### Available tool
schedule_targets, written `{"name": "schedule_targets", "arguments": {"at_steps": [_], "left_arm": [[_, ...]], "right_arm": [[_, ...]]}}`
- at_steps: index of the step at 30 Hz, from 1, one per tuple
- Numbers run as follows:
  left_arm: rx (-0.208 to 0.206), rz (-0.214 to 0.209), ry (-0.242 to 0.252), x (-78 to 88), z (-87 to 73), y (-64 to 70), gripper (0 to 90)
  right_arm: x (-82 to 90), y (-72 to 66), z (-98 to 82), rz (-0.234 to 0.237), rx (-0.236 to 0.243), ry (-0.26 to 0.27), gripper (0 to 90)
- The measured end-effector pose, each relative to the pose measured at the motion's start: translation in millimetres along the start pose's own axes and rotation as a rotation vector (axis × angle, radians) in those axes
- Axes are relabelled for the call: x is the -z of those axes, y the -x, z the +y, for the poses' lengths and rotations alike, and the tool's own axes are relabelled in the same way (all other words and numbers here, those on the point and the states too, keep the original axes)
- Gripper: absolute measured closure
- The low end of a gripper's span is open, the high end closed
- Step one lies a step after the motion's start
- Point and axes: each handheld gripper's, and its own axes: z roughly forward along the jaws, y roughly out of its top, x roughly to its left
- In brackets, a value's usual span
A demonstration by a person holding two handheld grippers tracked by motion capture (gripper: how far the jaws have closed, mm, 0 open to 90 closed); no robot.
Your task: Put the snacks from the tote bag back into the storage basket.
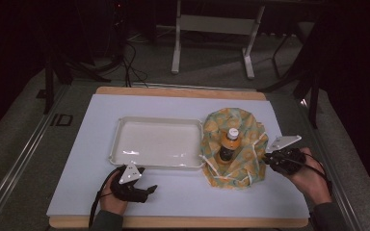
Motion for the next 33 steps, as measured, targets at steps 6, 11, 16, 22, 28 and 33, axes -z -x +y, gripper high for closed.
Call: {"name": "schedule_targets", "arguments": {"at_steps": [6,11,16,22,28,33], "left_arm": [[-0.001,-0.001,-0.002,-0.1,0.1,-0.1,21.4],[-0.003,-0.001,-0.002,-0.1,0.1,0.0,21.4],[-0.003,-0.002,-0.003,-0.3,0.1,0.0,21.4],[-0.003,-0.003,-0.005,-0.3,0.2,0.0,21.4],[-0.003,-0.004,-0.005,-0.3,0.2,-0.1,21.4],[-0.003,-0.004,-0.007,-0.6,0.3,-0.1,21.4]], "right_arm": [[-3.1,-2.7,9.9,0.021,0.048,-0.021,85.8],[-3.7,-4.8,18.1,0.022,0.075,-0.011,89.7],[-4.6,-8.9,25.5,0.024,0.091,0.001,89.8],[-7.6,-13.0,37.0,0.029,0.116,0.013,89.8],[-11.6,-16.4,48.9,0.031,0.138,0.023,89.8],[-16.5,-16.4,57.1,0.037,0.142,0.021,89.8]]}}
